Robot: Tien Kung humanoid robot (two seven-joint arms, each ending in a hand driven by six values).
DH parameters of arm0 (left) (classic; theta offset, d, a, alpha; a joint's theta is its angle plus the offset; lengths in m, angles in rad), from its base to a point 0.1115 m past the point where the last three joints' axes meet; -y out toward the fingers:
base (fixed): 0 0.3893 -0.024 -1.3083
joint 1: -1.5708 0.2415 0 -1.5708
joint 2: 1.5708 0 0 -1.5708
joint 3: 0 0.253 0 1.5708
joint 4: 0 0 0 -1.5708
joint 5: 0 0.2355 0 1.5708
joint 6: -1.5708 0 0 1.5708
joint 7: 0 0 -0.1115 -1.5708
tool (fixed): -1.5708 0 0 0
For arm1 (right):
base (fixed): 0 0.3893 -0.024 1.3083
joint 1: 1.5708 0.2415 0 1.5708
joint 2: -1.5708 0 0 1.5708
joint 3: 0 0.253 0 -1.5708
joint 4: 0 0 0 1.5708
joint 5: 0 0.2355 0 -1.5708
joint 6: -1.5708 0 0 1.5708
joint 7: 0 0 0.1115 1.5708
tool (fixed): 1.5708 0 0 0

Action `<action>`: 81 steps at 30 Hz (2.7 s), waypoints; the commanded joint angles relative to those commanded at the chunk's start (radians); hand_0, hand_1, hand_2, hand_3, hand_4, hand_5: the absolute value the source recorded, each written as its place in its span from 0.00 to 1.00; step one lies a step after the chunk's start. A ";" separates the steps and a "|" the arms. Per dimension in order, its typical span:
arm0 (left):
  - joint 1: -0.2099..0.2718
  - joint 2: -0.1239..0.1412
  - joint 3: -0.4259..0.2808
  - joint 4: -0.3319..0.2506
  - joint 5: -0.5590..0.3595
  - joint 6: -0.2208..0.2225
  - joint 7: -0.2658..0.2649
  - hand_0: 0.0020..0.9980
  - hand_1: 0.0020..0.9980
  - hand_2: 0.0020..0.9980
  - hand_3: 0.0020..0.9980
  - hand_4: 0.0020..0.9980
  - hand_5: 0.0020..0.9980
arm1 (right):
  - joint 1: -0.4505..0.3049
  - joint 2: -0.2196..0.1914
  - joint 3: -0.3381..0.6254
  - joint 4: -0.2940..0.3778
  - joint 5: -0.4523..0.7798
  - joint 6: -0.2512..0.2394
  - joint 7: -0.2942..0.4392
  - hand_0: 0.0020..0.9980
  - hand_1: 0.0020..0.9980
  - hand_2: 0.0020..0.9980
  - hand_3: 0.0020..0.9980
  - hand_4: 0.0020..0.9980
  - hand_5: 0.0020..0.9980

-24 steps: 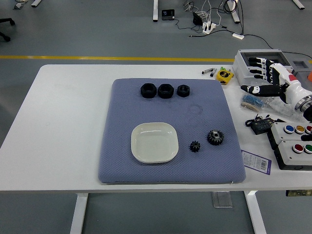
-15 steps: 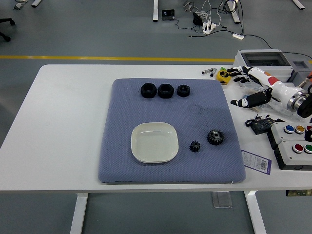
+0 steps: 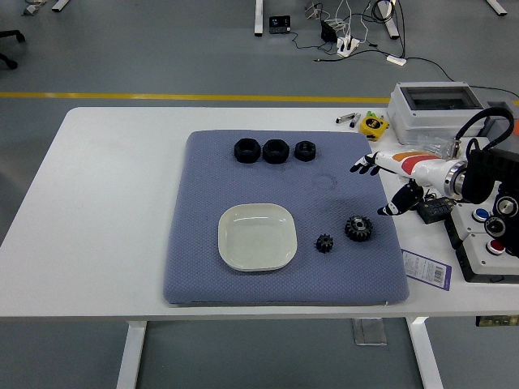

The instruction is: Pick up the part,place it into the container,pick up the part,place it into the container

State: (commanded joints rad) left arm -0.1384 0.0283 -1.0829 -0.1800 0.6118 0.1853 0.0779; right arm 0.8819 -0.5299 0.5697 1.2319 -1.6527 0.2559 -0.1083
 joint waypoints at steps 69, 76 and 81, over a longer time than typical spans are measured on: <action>0.002 0.002 -0.005 0.000 0.007 0.000 0.003 0.71 0.62 0.65 0.57 0.62 0.70 | 0.038 0.130 -0.235 -0.238 -0.053 -0.129 0.045 0.47 0.47 0.49 0.46 0.64 0.08; -0.004 0.002 -0.001 0.000 -0.002 0.001 -0.001 0.71 0.61 0.64 0.57 0.62 0.70 | 0.044 0.119 -0.214 -0.218 -0.057 -0.137 0.052 0.43 0.45 0.48 0.45 0.61 0.07; -0.007 0.002 0.000 0.000 -0.007 0.002 -0.003 0.71 0.61 0.64 0.57 0.62 0.70 | 0.046 0.106 -0.191 -0.182 -0.066 -0.141 0.050 0.42 0.45 0.48 0.45 0.61 0.08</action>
State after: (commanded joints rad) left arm -0.1459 0.0302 -1.0830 -0.1800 0.6053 0.1874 0.0747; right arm 0.9279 -0.4236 0.3789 1.0504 -1.7185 0.1145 -0.0581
